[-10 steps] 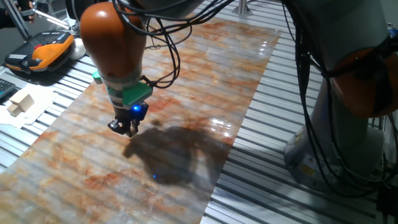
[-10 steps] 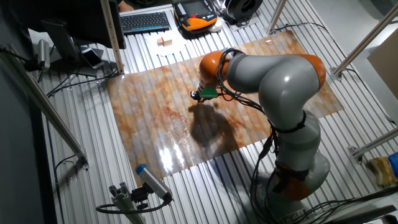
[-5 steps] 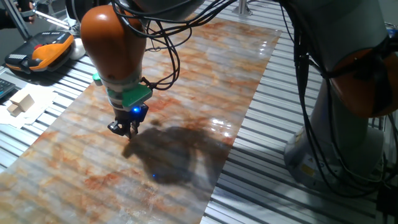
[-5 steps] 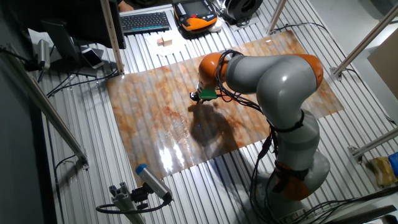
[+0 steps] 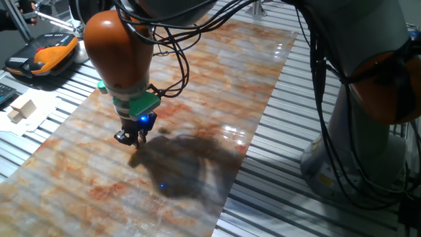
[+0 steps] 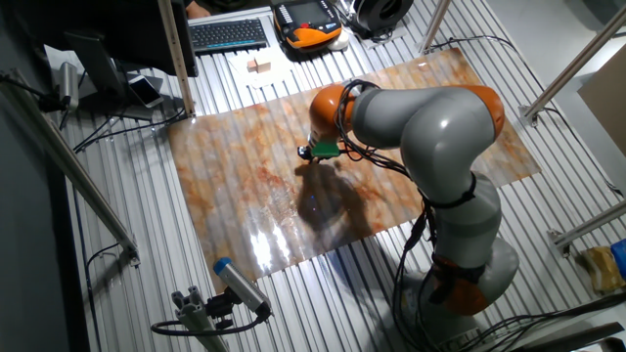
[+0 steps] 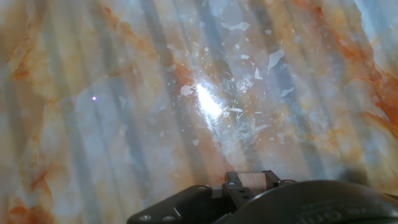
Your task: Pick up the small block on the left and move it to the right
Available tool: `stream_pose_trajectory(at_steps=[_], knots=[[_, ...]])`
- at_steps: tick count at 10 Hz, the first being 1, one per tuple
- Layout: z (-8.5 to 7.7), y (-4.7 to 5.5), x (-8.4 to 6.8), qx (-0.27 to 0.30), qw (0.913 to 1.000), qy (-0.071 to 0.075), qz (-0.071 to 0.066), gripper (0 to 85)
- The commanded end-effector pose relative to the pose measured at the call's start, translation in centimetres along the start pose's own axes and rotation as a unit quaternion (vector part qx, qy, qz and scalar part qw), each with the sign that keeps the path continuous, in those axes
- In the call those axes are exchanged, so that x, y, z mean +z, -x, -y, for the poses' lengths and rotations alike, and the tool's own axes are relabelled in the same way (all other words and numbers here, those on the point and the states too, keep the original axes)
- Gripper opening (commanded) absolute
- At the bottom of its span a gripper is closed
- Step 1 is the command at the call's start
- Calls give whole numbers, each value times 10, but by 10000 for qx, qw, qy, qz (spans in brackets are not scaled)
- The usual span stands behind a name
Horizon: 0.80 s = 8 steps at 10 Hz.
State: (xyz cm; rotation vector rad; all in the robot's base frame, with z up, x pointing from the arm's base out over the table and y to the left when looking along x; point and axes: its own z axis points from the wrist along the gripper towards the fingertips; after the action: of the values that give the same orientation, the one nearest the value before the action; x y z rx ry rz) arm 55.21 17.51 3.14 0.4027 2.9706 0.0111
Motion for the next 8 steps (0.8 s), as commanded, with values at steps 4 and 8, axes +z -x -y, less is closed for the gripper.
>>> stream_pose_trajectory(at_steps=[4, 8], knots=[[-1, -1, 0, 254, 9996, -62, 96, 340], [-1, -1, 0, 397, 9992, 55, 96, 340]])
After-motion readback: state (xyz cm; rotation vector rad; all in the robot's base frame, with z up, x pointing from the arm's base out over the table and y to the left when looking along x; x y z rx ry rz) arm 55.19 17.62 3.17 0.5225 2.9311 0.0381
